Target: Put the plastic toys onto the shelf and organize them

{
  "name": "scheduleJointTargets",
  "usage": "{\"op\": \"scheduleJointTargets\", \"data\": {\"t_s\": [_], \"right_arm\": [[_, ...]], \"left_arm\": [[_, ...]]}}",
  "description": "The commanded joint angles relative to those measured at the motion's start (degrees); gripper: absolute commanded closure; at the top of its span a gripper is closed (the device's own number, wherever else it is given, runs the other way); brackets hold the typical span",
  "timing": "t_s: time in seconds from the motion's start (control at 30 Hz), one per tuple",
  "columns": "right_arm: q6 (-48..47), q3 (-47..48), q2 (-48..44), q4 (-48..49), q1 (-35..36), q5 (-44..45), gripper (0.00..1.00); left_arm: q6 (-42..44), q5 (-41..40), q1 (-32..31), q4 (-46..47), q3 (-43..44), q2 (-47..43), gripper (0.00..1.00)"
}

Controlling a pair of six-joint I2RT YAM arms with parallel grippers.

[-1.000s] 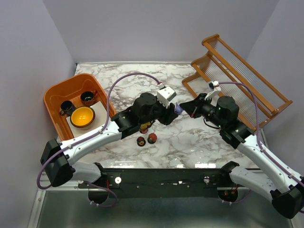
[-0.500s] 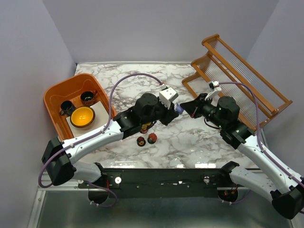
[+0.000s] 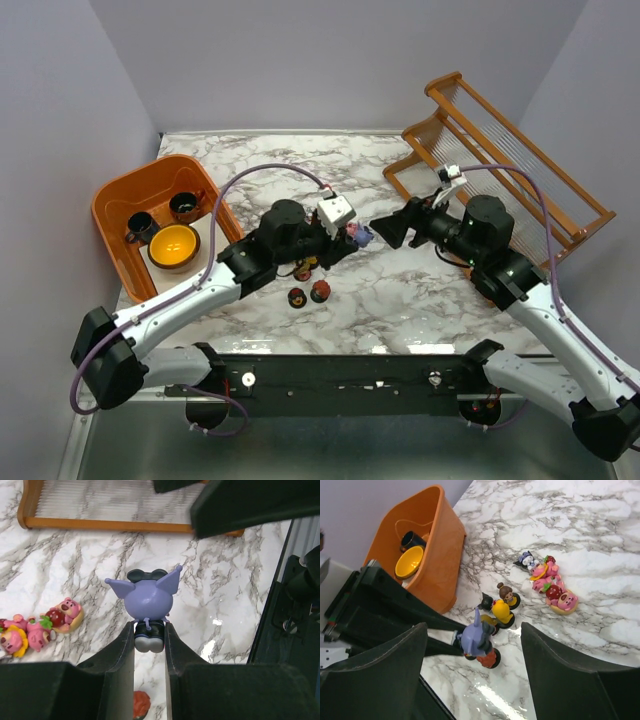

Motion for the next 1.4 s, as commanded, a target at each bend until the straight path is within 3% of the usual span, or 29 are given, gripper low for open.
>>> {"op": "scheduleJointTargets", "data": {"t_s": [0.0,0.1,0.3,0.7,1.37], "right_arm": [[-11.9,7.7,0.6,-8.7,0.1,-6.5,0.12],[-19.1,9.6,1.0,-12.3,-0.4,-12.5,0.11],[-30.1,12.3,2.0,-18.6,-0.7,-27.9,0.13],[-41.1,11.4,1.5,-22.4,-0.7,-38.1,0.18],[-44.4,12.4,5.8,-21.5,-0.7,-38.6,0.23]], "left_arm": [[4.5,16.3,6.1,3.2,-2.7,-4.9,1.00],[8.9,27.1,10.0,-1.0,-2.2,-5.6,1.00],[18.8,36.3,11.7,-13.6,3.2,-5.1,1.00],[23.4,42.0,11.7,-19.4,8.4,-2.9,1.00],[24.2,45.9,11.5,-20.3,13.1,0.2,1.00]]}}
